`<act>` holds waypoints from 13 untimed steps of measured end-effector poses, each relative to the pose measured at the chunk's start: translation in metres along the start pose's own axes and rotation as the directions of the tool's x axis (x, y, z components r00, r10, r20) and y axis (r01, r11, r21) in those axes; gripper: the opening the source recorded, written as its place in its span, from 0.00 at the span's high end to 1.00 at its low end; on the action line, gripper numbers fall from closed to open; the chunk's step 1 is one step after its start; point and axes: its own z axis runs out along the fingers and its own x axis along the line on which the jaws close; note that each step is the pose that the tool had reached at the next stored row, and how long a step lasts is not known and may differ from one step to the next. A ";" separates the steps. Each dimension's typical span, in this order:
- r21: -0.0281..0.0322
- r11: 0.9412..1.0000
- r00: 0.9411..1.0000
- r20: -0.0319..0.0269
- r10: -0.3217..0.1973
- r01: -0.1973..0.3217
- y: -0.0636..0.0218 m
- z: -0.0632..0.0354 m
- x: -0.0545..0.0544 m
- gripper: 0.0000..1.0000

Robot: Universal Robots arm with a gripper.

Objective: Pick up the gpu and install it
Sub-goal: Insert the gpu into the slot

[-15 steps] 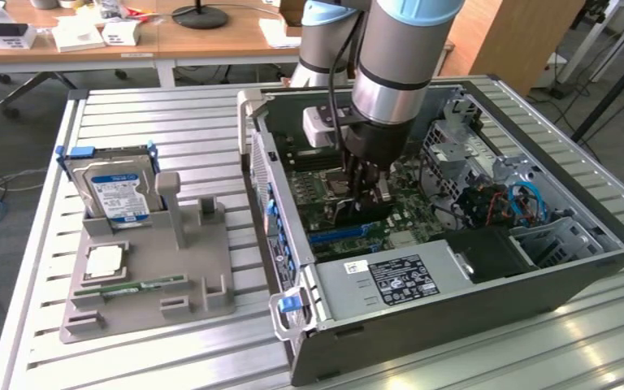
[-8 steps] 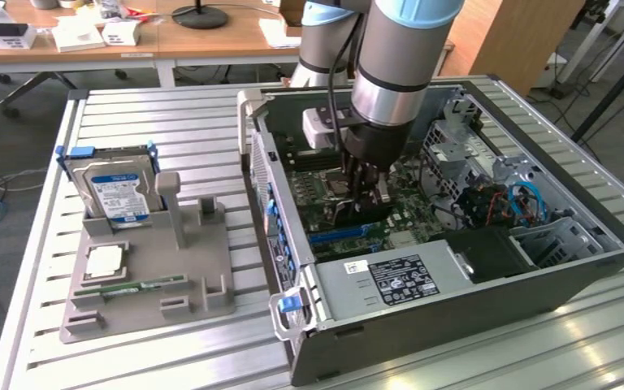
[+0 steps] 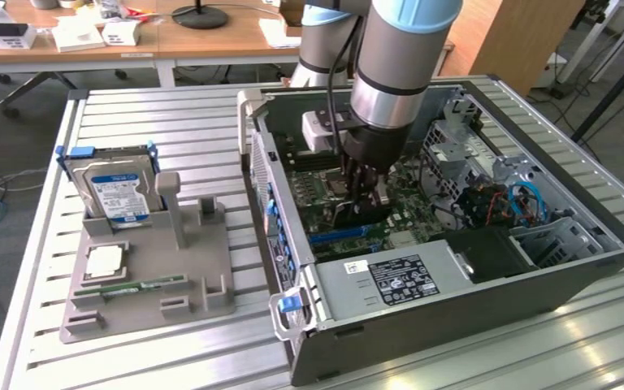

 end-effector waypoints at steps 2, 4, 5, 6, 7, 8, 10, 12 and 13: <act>0.000 1.000 1.000 0.000 0.000 0.000 0.0001 0.0009 0.000 0.74; 0.000 1.000 1.000 0.000 0.000 0.000 0.0003 0.0015 0.000 0.74; 0.000 1.000 1.000 0.000 0.000 0.000 0.0003 0.0016 0.000 0.74; 0.000 1.000 1.000 0.000 0.000 0.000 0.0003 0.0020 0.000 0.74; 0.000 1.000 1.000 0.000 0.000 0.000 0.0005 0.0024 0.000 0.74; 0.000 1.000 1.000 0.000 0.000 0.000 0.0006 0.0027 0.000 0.74; 0.000 1.000 1.000 0.000 0.000 0.000 0.0007 0.0029 0.000 0.74; 0.000 1.000 1.000 0.000 0.000 0.000 0.0007 0.0035 0.000 0.74; 0.000 1.000 1.000 0.000 0.000 0.000 0.0008 0.0038 0.000 0.74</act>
